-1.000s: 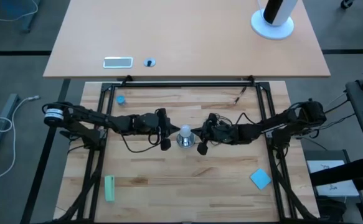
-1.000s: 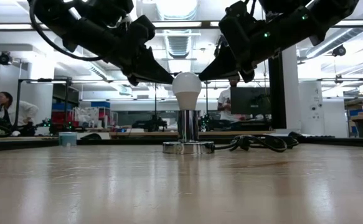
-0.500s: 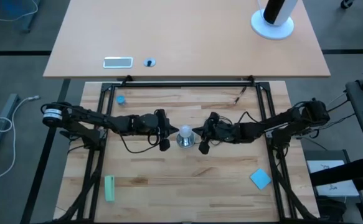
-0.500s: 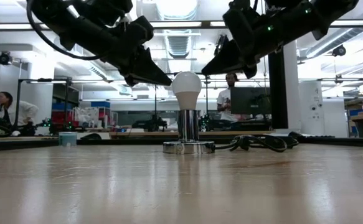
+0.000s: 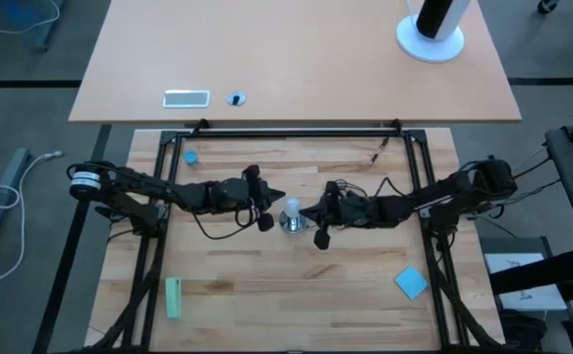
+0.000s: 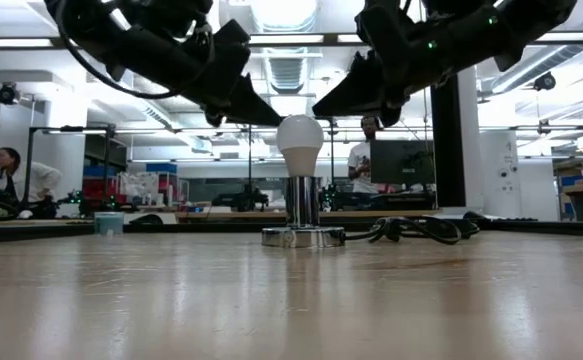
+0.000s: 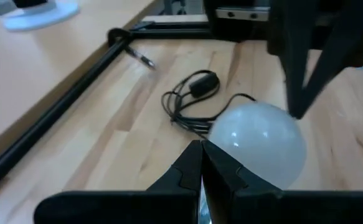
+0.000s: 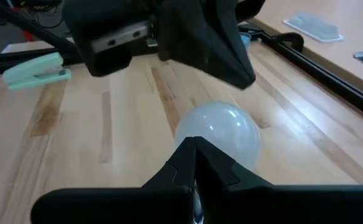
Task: Screw lightbulb
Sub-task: Remove the white lightbulb from the metal lamp
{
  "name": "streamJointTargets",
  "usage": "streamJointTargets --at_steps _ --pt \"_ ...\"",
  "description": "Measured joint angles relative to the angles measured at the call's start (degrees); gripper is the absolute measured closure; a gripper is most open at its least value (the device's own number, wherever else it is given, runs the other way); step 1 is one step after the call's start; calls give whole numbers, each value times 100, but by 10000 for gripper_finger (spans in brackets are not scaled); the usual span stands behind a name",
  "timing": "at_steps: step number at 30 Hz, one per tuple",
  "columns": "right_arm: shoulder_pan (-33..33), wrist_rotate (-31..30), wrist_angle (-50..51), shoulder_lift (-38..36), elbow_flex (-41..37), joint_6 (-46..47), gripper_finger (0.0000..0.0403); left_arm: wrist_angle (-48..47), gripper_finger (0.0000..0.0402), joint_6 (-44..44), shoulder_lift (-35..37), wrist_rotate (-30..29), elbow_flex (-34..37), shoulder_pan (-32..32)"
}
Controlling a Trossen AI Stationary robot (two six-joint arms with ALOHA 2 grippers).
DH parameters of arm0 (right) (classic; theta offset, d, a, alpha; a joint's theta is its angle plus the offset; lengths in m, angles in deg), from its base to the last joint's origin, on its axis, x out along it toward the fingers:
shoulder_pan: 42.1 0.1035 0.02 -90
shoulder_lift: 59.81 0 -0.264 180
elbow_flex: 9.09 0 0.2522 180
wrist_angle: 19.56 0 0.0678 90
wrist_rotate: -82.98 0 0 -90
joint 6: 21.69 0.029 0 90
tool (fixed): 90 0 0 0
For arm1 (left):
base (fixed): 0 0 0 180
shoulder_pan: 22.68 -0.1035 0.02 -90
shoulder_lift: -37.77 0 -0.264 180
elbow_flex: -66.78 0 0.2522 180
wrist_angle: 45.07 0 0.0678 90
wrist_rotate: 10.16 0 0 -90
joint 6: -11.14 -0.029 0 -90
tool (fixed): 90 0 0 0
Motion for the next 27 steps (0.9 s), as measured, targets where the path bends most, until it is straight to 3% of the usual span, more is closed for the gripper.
streamJointTargets --at_steps 3,18,27 --pt "-11 -28 13 75 0 1 403 82 401 22 -130 260 -2 0" --pt "-2 -666 228 64 4 85 403 19 401 207 -177 475 -2 13" --pt "-18 -892 281 57 4 93 403 -436 401 410 116 710 -2 40"
